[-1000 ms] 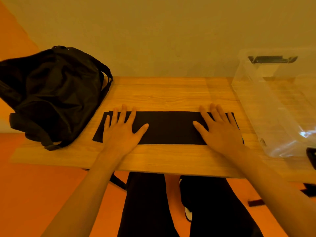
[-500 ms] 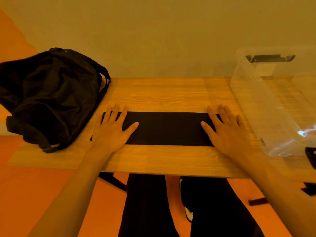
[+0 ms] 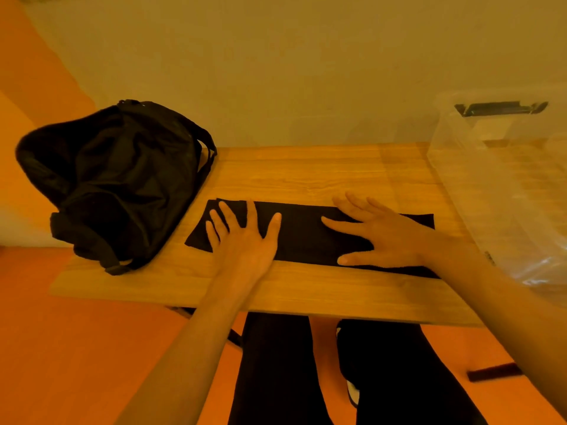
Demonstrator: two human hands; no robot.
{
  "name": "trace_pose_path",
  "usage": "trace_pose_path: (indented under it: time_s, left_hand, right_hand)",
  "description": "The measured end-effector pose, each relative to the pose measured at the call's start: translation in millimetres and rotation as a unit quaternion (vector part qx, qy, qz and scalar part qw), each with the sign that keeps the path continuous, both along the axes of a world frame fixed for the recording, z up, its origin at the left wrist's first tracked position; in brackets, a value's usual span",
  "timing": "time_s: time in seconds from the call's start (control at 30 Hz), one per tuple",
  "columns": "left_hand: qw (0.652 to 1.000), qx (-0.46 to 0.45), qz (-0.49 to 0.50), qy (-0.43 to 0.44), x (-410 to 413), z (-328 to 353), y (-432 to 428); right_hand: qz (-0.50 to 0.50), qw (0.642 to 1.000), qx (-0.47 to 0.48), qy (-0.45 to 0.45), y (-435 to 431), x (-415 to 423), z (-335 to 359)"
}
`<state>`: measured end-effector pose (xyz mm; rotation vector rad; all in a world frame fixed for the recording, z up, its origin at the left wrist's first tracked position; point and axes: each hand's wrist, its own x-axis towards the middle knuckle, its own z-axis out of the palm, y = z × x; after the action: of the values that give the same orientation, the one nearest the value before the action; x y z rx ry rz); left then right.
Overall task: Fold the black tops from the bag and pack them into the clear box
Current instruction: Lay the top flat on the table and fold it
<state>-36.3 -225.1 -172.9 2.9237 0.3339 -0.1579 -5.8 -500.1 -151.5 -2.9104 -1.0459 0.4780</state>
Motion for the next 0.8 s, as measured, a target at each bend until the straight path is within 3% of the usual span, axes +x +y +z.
trace_pose_path:
  time_s: [0.1, 0.2, 0.4, 0.6, 0.7, 0.8]
  left_hand:
    - [0.999, 0.04, -0.001, -0.001, 7.6, -9.7, 8.8]
    - [0.997, 0.075, -0.028, -0.002, 20.8, -10.4, 13.2]
    - [0.987, 0.1, -0.122, 0.002, 69.5, -3.4, 18.2]
    - [0.959, 0.112, -0.259, 0.004, 106.4, 1.5, 10.2]
    - [0.952, 0.123, -0.28, 0.005, 110.7, 7.2, 7.0]
    - [0.966, 0.084, -0.227, -0.089, 97.2, 16.9, -2.9]
  right_hand:
    - [0.019, 0.999, 0.0, -0.04, -12.0, -5.0, -14.8]
    - [-0.024, 0.997, 0.009, -0.067, -7.4, -17.4, -19.4]
    - [-0.161, 0.983, 0.041, -0.075, 19.2, -47.8, -21.4]
    - [-0.325, 0.937, 0.068, -0.105, 67.8, -94.9, -29.2]
    - [-0.327, 0.939, 0.07, -0.084, 74.0, -102.0, -27.8]
    - [-0.256, 0.962, 0.064, -0.073, 56.6, -85.2, -13.0]
